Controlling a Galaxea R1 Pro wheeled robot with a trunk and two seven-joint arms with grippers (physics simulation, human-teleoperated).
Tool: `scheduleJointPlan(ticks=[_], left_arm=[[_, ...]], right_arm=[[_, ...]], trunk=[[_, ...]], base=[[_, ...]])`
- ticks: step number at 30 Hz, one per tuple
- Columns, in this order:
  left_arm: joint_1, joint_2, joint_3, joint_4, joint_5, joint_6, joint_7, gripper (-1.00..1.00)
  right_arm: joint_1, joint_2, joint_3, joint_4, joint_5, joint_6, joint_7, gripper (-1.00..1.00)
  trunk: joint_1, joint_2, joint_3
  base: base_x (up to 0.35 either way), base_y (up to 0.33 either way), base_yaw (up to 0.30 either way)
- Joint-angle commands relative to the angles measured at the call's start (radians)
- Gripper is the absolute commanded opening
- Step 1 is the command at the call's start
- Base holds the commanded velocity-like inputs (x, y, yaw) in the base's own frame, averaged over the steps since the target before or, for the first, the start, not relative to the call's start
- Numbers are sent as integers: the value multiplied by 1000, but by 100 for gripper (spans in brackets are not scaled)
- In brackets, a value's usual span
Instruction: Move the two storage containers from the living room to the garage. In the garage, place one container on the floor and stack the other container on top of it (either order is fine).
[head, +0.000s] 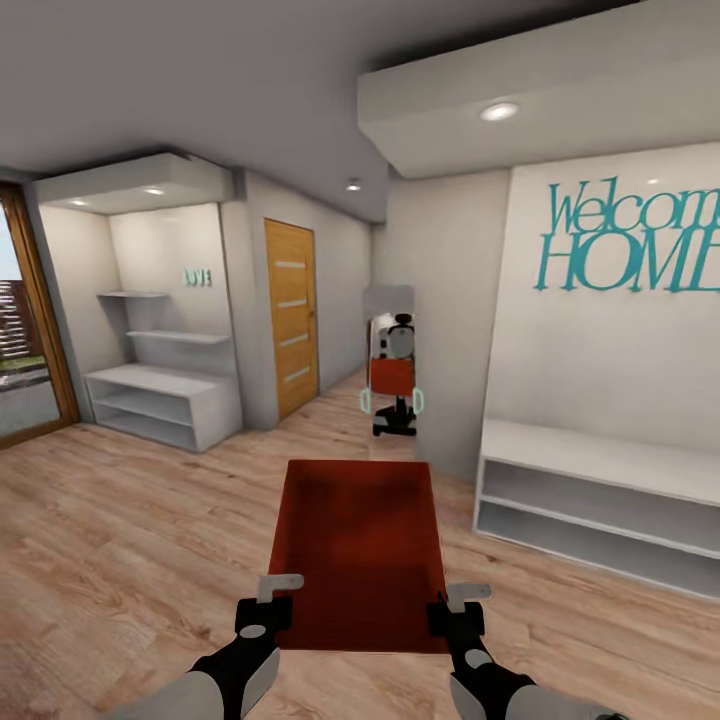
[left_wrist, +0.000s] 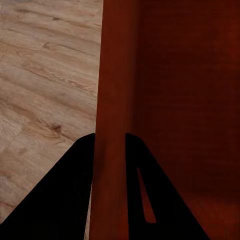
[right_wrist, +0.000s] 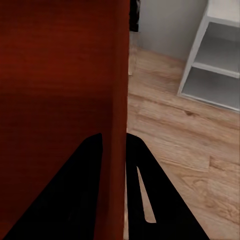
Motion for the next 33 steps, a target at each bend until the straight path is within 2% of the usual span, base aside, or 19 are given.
scheduleJointPlan(ticks=[1,5,19,33], left_arm=[[-2,0,55,-2,-7,-6,14,-100],[-2,0,55,-2,-7,-6,14,-100],[-2,0,55,-2,-7,-6,14,-100],[-2,0,55,-2,-7,-6,14,-100]], right_arm=[[0,0,-13,0,1,1,0,-100],[0,0,-13,0,1,1,0,-100],[0,1,-13,0,1,1,0,-100],[0,0,-13,0,1,1,0,-100]], trunk=[[1,-1,-2],[1,-1,-2],[1,-1,-2],[1,-1,-2]], base=[[325,0,269],[325,0,225],[325,0,28],[325,0,259]])
